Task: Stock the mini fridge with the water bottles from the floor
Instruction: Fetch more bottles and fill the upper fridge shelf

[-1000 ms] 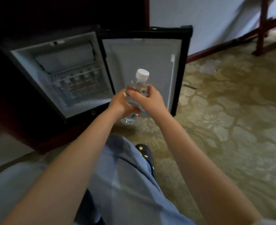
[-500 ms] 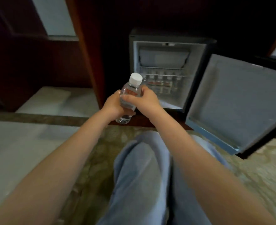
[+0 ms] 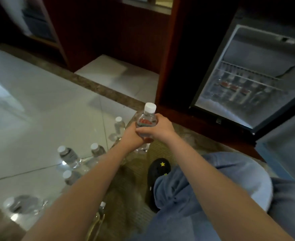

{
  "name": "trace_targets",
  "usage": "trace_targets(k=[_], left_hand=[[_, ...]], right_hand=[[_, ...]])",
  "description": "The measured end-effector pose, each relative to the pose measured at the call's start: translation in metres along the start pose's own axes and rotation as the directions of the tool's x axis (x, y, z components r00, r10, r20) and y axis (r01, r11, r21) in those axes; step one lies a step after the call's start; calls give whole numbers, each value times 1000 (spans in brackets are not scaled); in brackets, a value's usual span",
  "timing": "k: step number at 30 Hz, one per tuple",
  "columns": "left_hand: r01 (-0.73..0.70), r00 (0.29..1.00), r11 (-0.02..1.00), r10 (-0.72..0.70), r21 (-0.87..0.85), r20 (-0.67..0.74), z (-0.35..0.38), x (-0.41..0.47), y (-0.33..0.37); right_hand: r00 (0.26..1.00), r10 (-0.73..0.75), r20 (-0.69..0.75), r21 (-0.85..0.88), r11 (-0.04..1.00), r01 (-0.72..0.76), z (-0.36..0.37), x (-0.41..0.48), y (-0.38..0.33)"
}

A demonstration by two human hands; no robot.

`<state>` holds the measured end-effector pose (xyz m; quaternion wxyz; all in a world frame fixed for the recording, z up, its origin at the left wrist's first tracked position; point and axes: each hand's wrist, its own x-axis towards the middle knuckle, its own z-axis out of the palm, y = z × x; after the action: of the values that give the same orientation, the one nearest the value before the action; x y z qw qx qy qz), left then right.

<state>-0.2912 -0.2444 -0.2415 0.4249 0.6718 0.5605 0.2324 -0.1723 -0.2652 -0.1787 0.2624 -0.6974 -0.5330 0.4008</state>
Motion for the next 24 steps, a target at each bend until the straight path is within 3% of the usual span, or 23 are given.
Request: trace_targets(k=[8, 12, 15, 19, 24], left_hand=[[203, 976, 979, -203, 1, 75, 19, -3, -94], [362, 932, 863, -332, -353, 145, 14, -10, -104], [421, 905, 763, -387, -491, 175, 8, -1, -108], [403, 887, 700, -457, -590, 64, 2, 39, -120], [471, 800, 742, -587, -478, -122, -3, 106, -144]], right_hand=[[969, 114, 220, 78, 988, -134, 62, 22, 32], [966, 119, 230, 33, 991, -130, 77, 43, 42], [974, 166, 155, 24, 985, -172, 79, 68, 52], [964, 254, 77, 143, 954, -263, 77, 110, 67], [972, 234, 2, 96, 968, -233, 73, 155, 89]])
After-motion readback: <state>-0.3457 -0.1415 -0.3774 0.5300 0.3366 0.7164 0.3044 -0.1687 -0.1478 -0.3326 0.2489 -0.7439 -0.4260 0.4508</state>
